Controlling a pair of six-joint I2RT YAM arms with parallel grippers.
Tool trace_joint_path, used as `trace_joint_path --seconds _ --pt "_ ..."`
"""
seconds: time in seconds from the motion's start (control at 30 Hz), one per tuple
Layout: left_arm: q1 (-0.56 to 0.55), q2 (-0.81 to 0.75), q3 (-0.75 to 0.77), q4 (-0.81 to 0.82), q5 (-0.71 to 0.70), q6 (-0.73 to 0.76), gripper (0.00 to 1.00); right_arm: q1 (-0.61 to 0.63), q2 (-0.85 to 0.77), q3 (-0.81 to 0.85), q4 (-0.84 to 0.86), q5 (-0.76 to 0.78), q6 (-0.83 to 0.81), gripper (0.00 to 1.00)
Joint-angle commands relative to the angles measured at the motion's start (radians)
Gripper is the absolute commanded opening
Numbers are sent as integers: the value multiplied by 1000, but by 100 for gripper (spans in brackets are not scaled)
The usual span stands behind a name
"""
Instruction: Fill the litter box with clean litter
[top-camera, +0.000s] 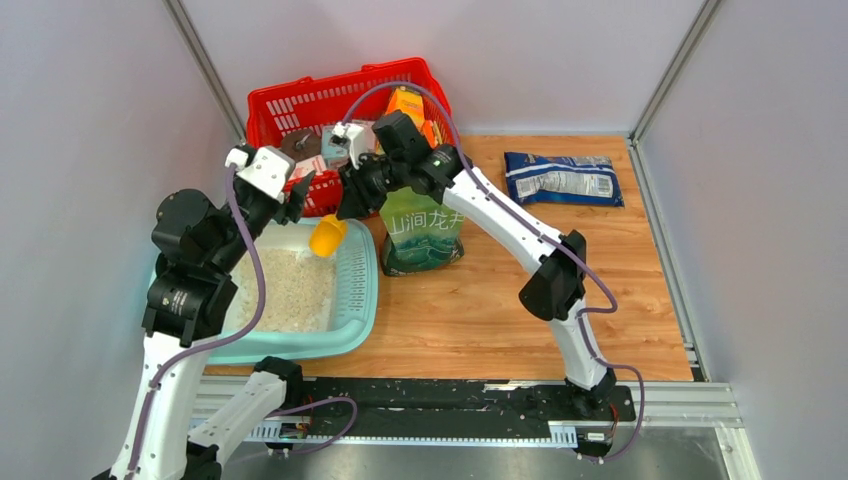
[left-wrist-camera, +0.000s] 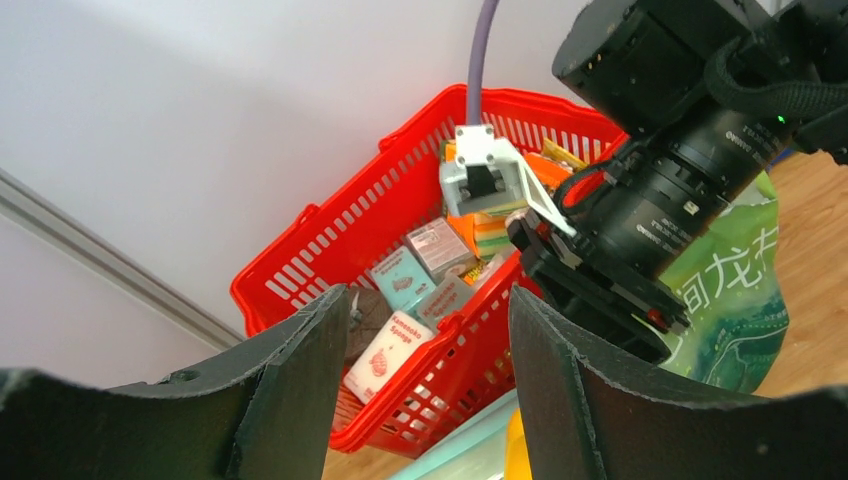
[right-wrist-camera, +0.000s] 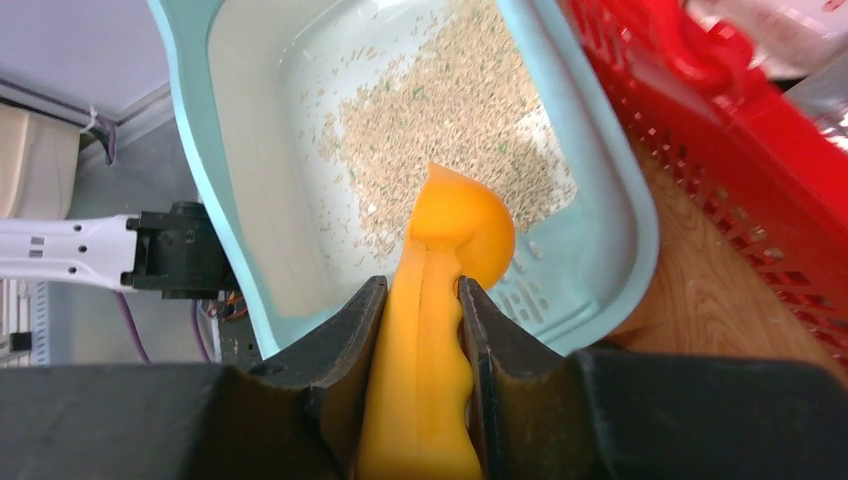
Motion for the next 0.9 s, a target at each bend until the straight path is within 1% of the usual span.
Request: trace_joint_path --seconds 0.0,0.07,0.1,0.17,0.2,0.23,0.3,0.37,0.43,0.47,0.5,0.53,0.57,0.6,0.63,0.67,0.7,0.73,0.77,0.83,0.87 --pt "8 0 -1 32 52 -10 67 -30 -73 106 58 115 35 0" --pt "7 -7 -4 15 124 12 66 -64 -88 143 112 132 88 0" --pt "8 -13 -4 10 147 9 66 -78 -91 153 132 118 138 0" --pt "7 -13 -4 -11 213 -6 65 -121 -102 167 181 100 186 0" --pt "5 -10 -5 -20 232 -11 65 -139 -110 143 206 81 256 0" --pt "7 -5 -5 -34 250 -26 65 -161 -131 120 276 69 301 0" --pt "7 18 -4 -50 296 -39 64 -223 -154 103 313 66 371 0" --pt "5 42 -1 -53 338 -65 64 -271 -168 109 318 72 338 0" --pt "-2 108 19 -82 370 -68 64 -306 -194 109 309 78 295 0" --pt "-4 136 48 -93 394 -71 64 -343 -205 108 300 86 286 0" --pt "-5 203 67 -100 407 -78 64 -361 -226 106 269 103 271 0" --pt "-7 240 85 -120 425 -75 64 -378 -239 89 252 103 217 0" --pt "-8 316 126 -125 454 -75 64 -413 -254 75 237 104 198 0" --pt "-8 353 150 -131 468 -72 64 -431 -288 57 209 103 179 0" --pt "-8 395 174 -146 482 -68 64 -450 -306 7 198 75 156 0" --pt "-12 433 227 -159 503 -62 64 -496 -323 -17 188 27 137 0" --pt "-13 514 258 -171 511 -51 64 -516 -355 -41 151 -56 119 0" --pt "-13 553 289 -195 519 -45 64 -533 -374 -63 128 -52 100 0" --pt "-13 620 339 -205 545 -45 64 -556 -395 -127 108 -35 56 0" --pt "-16 680 383 -235 579 -28 63 -587 -472 -197 99 -69 11 0" --pt "-22 728 418 -247 595 -22 63 -619 -501 -268 99 -83 -19 0"
